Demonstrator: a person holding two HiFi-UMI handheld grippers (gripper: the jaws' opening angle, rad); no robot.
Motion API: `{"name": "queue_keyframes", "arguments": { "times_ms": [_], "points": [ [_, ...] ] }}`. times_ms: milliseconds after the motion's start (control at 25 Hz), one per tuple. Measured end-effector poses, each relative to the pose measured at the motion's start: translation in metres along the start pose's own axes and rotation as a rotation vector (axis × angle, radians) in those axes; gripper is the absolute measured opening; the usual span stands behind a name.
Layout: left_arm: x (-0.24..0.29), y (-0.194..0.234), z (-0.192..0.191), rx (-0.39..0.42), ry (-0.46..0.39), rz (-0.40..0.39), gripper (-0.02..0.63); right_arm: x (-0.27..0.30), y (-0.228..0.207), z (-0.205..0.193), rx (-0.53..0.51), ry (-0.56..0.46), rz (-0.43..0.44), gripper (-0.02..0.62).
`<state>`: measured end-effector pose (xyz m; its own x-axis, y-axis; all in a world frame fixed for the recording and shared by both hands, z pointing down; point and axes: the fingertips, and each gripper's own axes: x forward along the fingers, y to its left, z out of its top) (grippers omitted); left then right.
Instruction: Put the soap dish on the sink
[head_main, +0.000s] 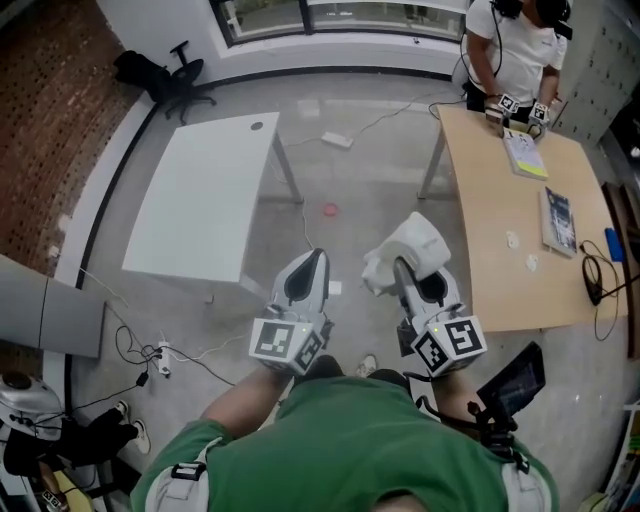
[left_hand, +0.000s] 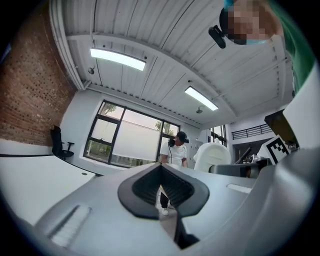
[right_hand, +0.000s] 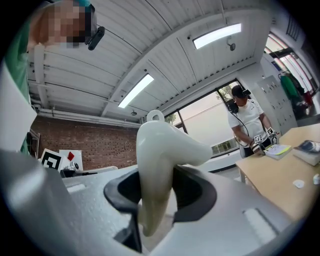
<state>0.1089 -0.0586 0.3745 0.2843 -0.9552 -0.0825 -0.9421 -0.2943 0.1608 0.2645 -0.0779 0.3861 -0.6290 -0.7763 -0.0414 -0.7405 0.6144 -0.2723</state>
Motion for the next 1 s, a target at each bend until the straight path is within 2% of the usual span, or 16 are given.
{"name": "queue_keyframes", "arguments": {
  "times_ms": [240, 400, 1000],
  "points": [
    [0.024, 0.004, -0.005, 0.005, 0.002, 0.038, 0.006, 0.021, -0.022, 0.002, 0.013, 0.016, 0.035, 0.144],
    [0.040, 0.017, -0.007, -0.005, -0.010, 0.030, 0.006, 0.046, -0.027, -0.001, 0.011, 0.030, 0.048, 0.144],
    [0.127, 0.113, 0.005, -0.059, -0.039, -0.041, 0.006, 0.173, -0.034, 0.004, -0.034, 0.035, -0.005, 0.144]
  ]
}}
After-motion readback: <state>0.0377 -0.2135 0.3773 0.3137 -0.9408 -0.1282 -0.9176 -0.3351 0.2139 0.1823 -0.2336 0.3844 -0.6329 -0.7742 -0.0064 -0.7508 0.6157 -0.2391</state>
